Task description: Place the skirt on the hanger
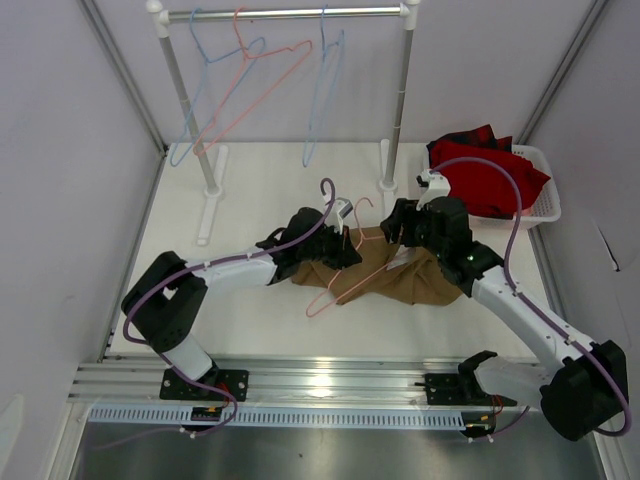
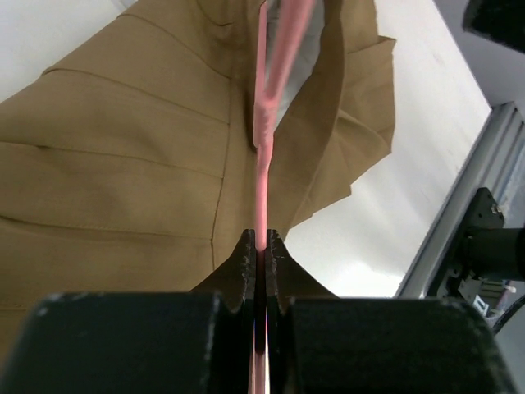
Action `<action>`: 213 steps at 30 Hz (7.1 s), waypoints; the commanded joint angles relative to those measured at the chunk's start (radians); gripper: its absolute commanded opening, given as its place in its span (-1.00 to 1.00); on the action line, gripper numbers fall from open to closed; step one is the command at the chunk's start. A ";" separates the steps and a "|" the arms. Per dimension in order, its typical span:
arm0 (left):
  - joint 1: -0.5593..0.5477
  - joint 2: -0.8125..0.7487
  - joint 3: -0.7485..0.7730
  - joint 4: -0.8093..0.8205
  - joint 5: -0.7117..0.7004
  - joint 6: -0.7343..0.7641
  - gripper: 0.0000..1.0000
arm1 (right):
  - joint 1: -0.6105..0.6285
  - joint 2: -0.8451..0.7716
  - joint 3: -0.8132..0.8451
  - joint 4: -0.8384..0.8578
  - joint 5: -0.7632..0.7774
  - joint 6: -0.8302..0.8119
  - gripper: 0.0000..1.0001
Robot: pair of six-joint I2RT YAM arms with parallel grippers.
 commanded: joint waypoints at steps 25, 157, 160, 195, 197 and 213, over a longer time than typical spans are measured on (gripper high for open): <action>-0.092 -0.067 0.026 -0.020 -0.201 0.160 -1.00 | -0.076 0.271 0.295 -0.219 0.106 0.202 0.47; -0.434 0.108 -0.086 0.747 -0.734 0.891 -1.00 | -0.179 0.726 0.506 -0.552 -0.082 0.262 -0.60; -0.413 0.056 -0.123 0.723 -0.689 0.825 -1.00 | -0.184 0.694 0.505 -0.549 -0.081 0.259 -0.28; -0.299 -0.168 -0.284 0.642 -0.542 0.546 -1.00 | -0.116 0.384 0.408 -0.451 0.063 0.196 -0.56; -0.294 -0.193 -0.278 0.622 -0.542 0.532 -1.00 | -0.113 0.378 0.362 -0.426 0.056 0.188 -0.58; -0.233 -0.247 -0.169 0.367 -0.504 0.473 -1.00 | -0.102 0.619 0.460 -0.365 0.193 0.099 -0.29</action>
